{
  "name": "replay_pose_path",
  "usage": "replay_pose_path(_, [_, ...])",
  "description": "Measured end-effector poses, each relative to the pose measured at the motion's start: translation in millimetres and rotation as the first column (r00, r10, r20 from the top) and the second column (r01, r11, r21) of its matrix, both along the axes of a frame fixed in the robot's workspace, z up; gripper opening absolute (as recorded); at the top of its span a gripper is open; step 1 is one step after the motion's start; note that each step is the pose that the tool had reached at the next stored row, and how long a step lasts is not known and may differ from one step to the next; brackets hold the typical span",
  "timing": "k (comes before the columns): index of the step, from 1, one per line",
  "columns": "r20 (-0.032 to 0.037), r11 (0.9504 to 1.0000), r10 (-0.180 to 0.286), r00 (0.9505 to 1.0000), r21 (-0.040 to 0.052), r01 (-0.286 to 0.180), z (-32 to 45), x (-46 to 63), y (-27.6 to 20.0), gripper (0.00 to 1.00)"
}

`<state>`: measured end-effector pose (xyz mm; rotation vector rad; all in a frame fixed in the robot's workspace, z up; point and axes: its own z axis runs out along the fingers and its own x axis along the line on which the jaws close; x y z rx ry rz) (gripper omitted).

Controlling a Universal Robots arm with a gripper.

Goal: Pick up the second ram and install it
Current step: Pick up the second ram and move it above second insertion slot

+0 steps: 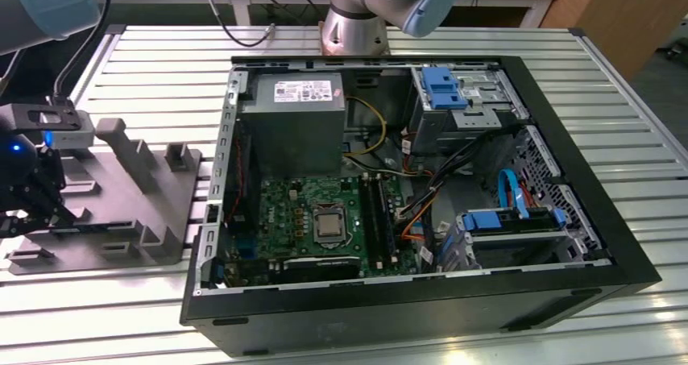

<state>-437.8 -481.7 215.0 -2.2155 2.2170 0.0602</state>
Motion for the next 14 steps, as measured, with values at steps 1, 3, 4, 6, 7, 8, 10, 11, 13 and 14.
replay_pose_path(1, [0.0, 1.0, 0.0, 1.0, 0.0, 0.0, 0.0, 0.0, 0.0, 0.11])
replay_pose_path(3, [0.0, 1.0, 0.0, 1.0, 0.0, 0.0, 0.0, 0.0, 0.0, 0.17])
replay_pose_path(4, [0.0, 1.0, 0.0, 1.0, 0.0, 0.0, 0.0, 0.0, 0.0, 0.23])
replay_pose_path(6, [0.0001, 1.0, 0.0, 1.0, 0.0001, 0.0, -0.5, 0.0, 0.0, 0.3])
replay_pose_path(7, [0.0009, 1.0, 0.0, 1.0, 0.0004, 0.0, -2.1, 0.0, 0.0, 0.3])
replay_pose_path(8, [0.0016, 1.0, 0.0, 1.0, 0.0002, 0.0, -3.6, -0.2, 0.0, 0.3])
replay_pose_path(10, [0.0039, 1.0, 0.0, 1.0, 0.0001, 0.0, -6.2, -1.0, 0.0, 0.3])
replay_pose_path(11, [0.0044, 1.0, 0.0, 1.0, 0.0001, 0.0, -7.0, -1.4, 0.0, 0.3])
replay_pose_path(13, [0.0057, 1.0, 0.0, 1.0, 0.0001, 0.0, -8.4, -2.4, 0.0, 0.3])
replay_pose_path(14, [0.0061, 1.0, 0.0, 1.0, 0.0001, 0.0, -8.9, -2.8, 0.0, 0.3])
